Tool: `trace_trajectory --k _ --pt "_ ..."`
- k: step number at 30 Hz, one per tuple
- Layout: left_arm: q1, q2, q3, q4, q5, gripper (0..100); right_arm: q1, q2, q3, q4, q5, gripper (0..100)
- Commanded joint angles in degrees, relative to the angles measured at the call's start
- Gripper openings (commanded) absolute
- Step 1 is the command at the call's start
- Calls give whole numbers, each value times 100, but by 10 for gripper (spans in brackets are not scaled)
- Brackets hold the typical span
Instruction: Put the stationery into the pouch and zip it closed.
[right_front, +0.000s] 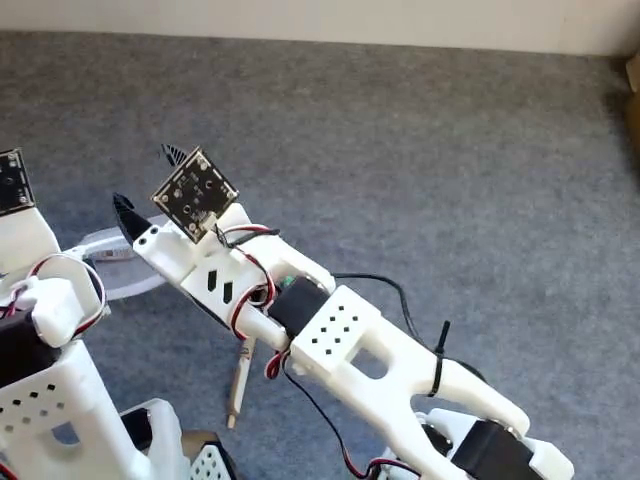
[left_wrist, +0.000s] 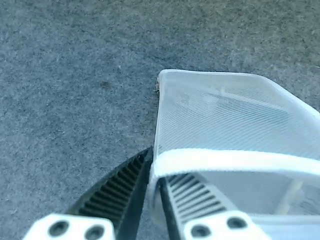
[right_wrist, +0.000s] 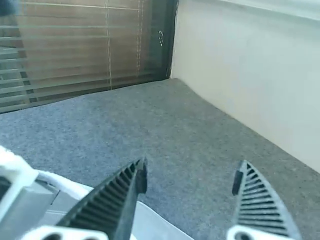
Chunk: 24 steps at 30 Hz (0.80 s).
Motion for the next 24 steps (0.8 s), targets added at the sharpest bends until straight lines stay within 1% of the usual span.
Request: trace_trajectory --k 1,13,17,19,22,24 --pt "-84 57 31 -70 -35 11 198 -224 -66 -119 9 256" --pt "-84 57 31 -70 -35 11 593 -1376 -31 13 -26 256" --pt "-84 57 31 -70 -35 11 919 -1446 -110 673 -35 256" --pt "-84 57 31 -70 -35 11 1121 -1437 -409 963 -35 256" --pt "-84 57 31 -70 -35 11 1499 -1420 -910 1754 -44 256" --pt "-84 57 22 -70 -35 11 1727 -1420 -1279 2378 -237 256"
